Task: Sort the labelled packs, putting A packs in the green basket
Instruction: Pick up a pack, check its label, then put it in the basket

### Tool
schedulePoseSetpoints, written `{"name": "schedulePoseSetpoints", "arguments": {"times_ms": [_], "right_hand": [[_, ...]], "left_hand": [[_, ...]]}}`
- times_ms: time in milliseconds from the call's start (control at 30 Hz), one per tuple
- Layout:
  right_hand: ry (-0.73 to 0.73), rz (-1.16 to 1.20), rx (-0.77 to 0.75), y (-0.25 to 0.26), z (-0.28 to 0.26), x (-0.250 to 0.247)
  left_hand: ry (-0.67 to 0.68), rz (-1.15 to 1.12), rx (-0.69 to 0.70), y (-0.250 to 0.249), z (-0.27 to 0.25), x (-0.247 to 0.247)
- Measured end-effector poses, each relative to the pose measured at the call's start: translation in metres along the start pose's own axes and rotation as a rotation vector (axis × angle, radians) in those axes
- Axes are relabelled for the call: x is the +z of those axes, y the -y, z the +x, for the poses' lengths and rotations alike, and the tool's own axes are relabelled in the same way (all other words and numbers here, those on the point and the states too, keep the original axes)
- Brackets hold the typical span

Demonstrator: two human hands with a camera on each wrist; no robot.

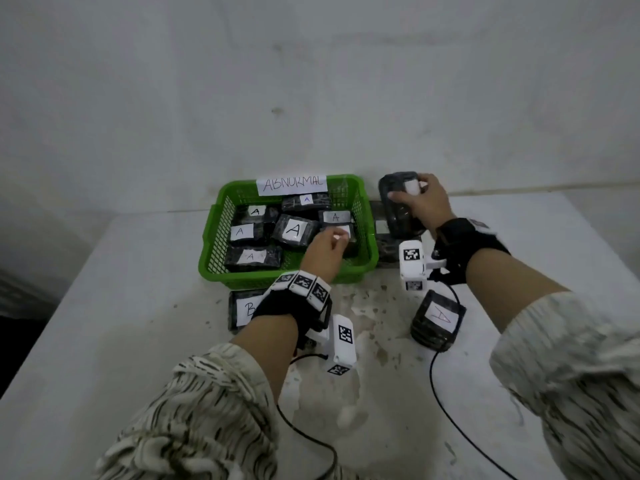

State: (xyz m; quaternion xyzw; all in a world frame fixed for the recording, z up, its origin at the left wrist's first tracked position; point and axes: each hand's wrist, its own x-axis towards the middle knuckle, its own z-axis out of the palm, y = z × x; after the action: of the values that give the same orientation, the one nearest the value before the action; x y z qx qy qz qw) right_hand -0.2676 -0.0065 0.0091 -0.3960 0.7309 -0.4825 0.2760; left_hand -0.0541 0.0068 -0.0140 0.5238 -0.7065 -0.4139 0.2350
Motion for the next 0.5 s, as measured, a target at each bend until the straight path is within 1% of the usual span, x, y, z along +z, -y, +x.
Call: {"name": "schedulePoseSetpoints", "arguments": {"times_ms": [67,133,233,300,433,500], "right_hand": [[0.159,0.078,-0.012,0.013,-0.017,0.013],[0.281,0.062,-0.038,0.02,-0.035,0.025],[0.323,0.101,-0.08,0.028,-0.057,0.039],[0.322,0.193,-0.08,0.031,-0.069,0.044],[0.361,0.386,0.026,0.025,-0.083,0.056],[0.388,0.407,0.06,0.022,-0.089,0.063]], "left_hand": [[-0.014,-0.145,0.015,-0.009,0.0,-0.008],[-0.003,-0.233,0.003,-0.014,0.0,-0.011],[-0.073,-0.363,-0.052,-0.016,-0.002,-0.015],[-0.089,-0.388,-0.083,-0.013,-0.004,-0.02],[-0.1,-0.417,-0.115,-0.003,-0.011,-0.031],[-0.099,-0.438,-0.123,-0.002,-0.015,-0.035]]}}
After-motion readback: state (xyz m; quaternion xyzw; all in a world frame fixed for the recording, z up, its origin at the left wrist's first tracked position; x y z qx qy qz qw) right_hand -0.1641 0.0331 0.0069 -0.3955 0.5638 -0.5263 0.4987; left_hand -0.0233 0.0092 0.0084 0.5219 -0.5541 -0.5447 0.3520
